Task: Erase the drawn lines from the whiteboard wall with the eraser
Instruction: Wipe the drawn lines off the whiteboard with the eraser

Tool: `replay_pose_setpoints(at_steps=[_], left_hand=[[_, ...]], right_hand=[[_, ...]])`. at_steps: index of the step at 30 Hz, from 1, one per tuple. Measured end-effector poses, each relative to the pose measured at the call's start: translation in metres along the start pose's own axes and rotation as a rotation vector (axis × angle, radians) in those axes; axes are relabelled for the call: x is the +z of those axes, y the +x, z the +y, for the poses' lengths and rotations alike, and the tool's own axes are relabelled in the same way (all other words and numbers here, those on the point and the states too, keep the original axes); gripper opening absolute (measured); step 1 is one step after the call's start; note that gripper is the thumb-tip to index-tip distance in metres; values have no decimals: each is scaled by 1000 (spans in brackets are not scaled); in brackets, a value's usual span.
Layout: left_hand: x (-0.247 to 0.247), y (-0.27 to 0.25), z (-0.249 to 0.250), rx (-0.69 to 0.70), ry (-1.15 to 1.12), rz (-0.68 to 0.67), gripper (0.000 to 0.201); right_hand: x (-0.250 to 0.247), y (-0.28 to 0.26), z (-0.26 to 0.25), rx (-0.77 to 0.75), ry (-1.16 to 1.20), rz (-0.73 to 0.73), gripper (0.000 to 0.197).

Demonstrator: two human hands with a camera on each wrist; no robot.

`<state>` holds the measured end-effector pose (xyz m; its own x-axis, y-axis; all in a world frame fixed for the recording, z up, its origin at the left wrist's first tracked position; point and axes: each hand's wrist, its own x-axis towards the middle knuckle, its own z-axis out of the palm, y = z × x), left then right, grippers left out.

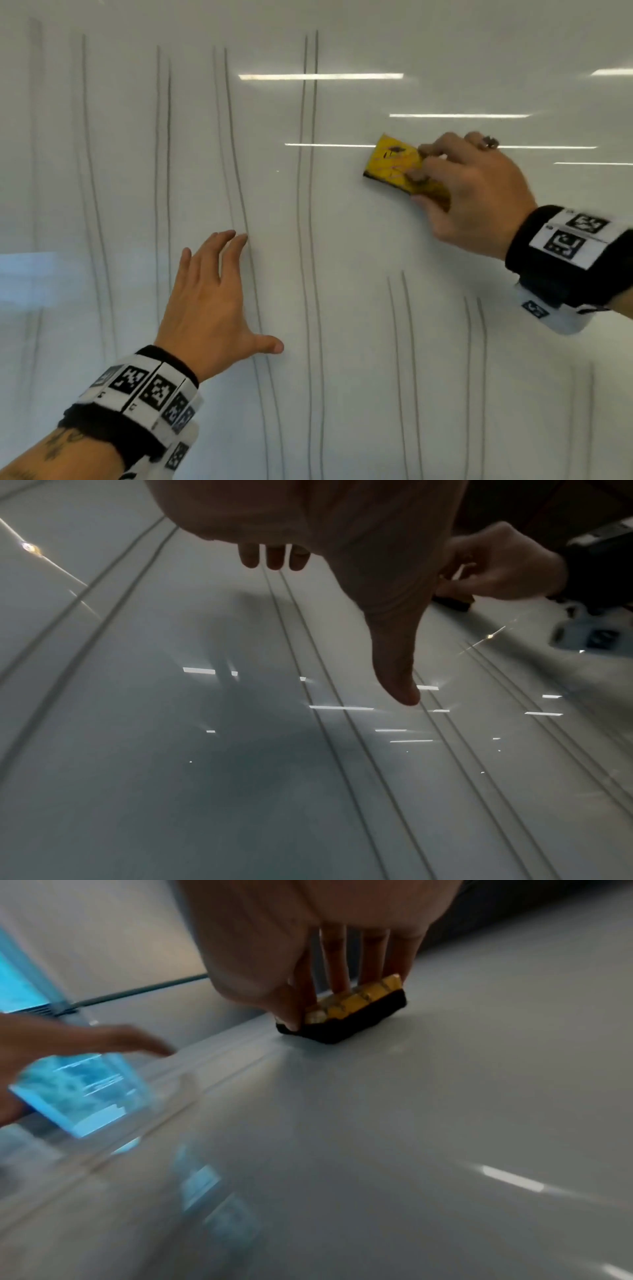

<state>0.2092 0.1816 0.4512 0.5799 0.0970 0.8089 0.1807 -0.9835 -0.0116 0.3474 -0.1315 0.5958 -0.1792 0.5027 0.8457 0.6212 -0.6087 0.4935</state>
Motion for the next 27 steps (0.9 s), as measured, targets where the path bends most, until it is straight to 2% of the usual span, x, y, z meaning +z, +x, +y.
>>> replay_pose_setpoints(at_steps=[4, 6, 8, 11, 12, 13, 15, 17, 19, 20, 21, 24, 25, 26, 27], left_hand=[[-4, -5, -22, -61, 69, -44, 167], [-6, -5, -32, -58, 91, -55, 166], [-8, -5, -36, -64, 64, -47, 164], [-3, -6, -33, -52, 11, -57, 160], [0, -8, -32, -43, 4, -63, 158], [4, -8, -30, -34, 3, -69, 157], [8, -8, -28, -23, 36, -93, 155], [8, -6, -29, -36, 111, -135, 155], [4, -5, -28, -35, 172, -182, 158], [1, -4, -27, -27, 203, -206, 161], [-1, -3, -27, -20, 236, -224, 162], [0, -1, -28, -17, 293, -250, 164], [1, -1, -29, -13, 293, -252, 164], [2, -2, -30, -11, 284, -252, 165], [0, -2, -30, -14, 276, -273, 166]], right_hand=[[21, -89, -66, -337, 25, -196, 18], [19, -88, -62, -407, 3, -237, 16], [14, -58, -38, -319, -54, -169, 19], [-1, -10, -5, 68, -89, 22, 22], [1, -9, -10, 138, -82, 43, 21], [8, -14, -24, 115, -92, 49, 20], [25, -39, -64, -92, -89, -62, 19], [37, -62, -102, -346, -70, -248, 24], [41, -52, -108, -489, -88, -327, 27], [42, -32, -100, -500, -99, -312, 27], [41, -6, -89, -444, -108, -259, 26], [29, 82, -58, -37, -31, 15, 22], [29, 97, -59, 50, -16, 37, 22], [36, 101, -67, 47, -27, 35, 22], [44, 96, -79, -26, -52, 18, 21]])
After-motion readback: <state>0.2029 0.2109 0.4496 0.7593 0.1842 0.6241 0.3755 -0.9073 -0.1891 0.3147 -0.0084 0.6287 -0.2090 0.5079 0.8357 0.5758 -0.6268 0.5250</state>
